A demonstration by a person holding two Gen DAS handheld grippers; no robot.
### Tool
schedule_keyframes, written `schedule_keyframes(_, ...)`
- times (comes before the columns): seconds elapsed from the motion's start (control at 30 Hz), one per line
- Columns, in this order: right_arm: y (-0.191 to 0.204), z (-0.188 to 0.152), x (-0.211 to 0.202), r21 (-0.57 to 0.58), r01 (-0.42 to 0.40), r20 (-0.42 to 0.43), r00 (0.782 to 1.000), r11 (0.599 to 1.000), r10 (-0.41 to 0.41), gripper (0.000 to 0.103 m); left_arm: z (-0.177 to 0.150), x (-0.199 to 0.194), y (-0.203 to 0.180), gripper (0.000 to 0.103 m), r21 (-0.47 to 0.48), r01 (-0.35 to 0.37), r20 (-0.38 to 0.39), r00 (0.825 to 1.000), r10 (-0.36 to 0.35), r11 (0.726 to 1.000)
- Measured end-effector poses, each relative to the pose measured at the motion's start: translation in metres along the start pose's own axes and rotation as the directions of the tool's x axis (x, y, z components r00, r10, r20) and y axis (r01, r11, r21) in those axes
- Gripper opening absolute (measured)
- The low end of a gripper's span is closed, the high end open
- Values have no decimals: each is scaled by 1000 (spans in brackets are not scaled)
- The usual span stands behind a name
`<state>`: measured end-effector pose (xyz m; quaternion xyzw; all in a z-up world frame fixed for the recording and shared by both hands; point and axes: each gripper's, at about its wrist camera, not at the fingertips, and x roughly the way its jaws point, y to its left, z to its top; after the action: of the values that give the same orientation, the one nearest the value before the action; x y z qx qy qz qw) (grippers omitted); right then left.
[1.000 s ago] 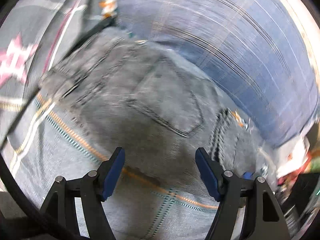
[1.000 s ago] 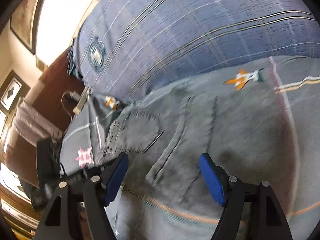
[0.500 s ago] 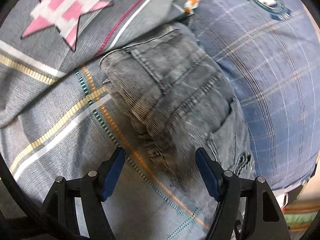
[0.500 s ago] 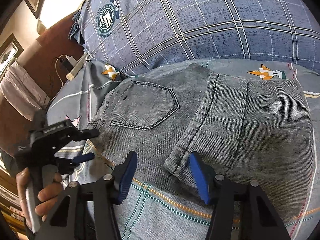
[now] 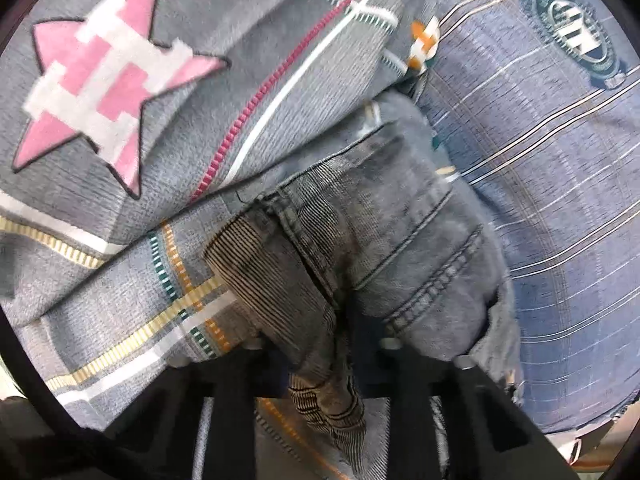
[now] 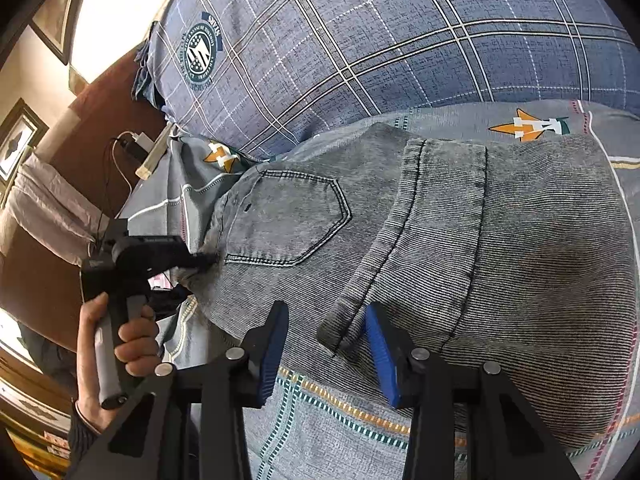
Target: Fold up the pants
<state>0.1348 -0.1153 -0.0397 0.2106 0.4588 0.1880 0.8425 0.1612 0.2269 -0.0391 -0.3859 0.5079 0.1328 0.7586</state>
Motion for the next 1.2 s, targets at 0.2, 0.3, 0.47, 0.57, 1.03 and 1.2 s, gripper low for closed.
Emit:
schedule_keyframes(0.2, 12, 15, -6, 37, -117, -62, 991, 992, 119, 43, 0, -4, -18, 24, 123, -82, 30, 996, 79, 989)
schedule_keyframes(0.3, 34, 39, -11, -59, -50, -91, 995, 997, 45, 43, -1, -5, -14, 15, 105, -68, 47, 997, 64, 992)
schedule_keyframes(0.47, 9, 35, -6, 48, -93, -93, 991, 995, 97, 43, -41, -60, -62, 14, 316, -133, 318, 948, 27, 939)
schedule_keyframes(0.57, -5, 34, -14, 110, -138, -79, 986, 984, 147, 43, -83, -87, -98, 13, 494, -154, 434, 897, -89, 856)
schedule_keyframes(1.03, -65, 60, -90, 273, -382, 119, 924, 883, 363, 65, -251, -71, -159, 13, 901, -107, 268, 900, -344, 421)
schedule_keyframes(1.2, -78, 58, -60, 346, -413, 50, 905, 843, 423, 65, -286, -44, -163, 12, 934, -156, 256, 919, -300, 320)
